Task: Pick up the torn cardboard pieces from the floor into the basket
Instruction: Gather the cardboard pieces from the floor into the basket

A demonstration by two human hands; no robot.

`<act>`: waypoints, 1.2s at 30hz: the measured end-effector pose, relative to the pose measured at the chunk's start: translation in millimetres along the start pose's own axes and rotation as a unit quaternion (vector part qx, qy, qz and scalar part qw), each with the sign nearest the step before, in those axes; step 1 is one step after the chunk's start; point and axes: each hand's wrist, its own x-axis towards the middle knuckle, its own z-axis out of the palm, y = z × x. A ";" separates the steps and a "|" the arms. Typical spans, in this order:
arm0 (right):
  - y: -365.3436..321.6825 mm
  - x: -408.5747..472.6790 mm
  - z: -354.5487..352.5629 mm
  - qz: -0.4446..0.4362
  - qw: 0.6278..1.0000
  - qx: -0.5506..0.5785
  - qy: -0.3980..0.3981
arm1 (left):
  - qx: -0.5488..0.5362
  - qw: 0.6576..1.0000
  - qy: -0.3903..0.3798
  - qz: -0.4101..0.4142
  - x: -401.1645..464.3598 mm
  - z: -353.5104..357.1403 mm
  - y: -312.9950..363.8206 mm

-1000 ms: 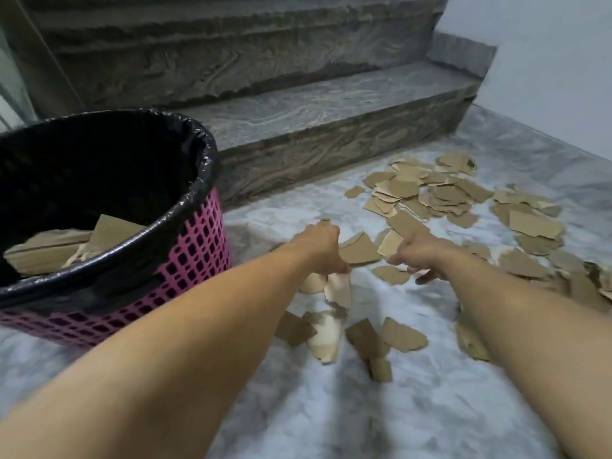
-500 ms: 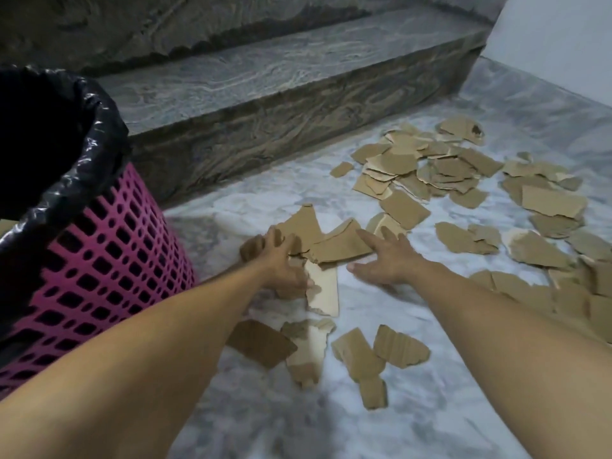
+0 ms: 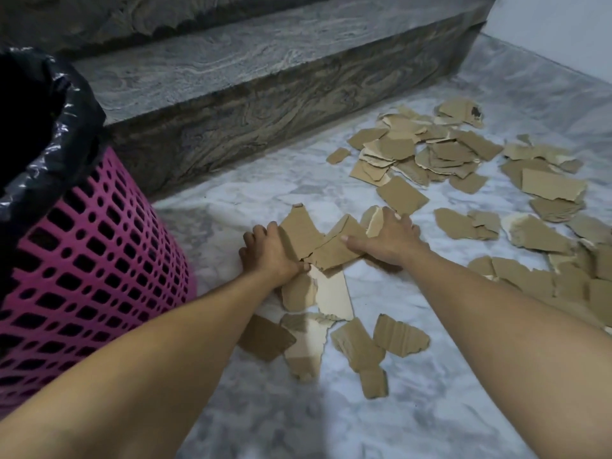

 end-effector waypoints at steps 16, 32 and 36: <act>-10.6 -5.1 6.0 -0.080 0.993 -0.044 -0.068 | -0.144 0.978 -0.148 0.019 -11.3 -11.0 19.3; 1.7 -36.8 -28.4 -0.042 0.982 0.126 -0.134 | -0.409 0.907 -0.044 -0.086 -16.9 -32.1 -3.7; 15.0 -61.0 -28.5 -0.017 0.971 0.153 -0.185 | -0.363 0.921 -0.118 -0.080 -36.5 -38.2 -17.9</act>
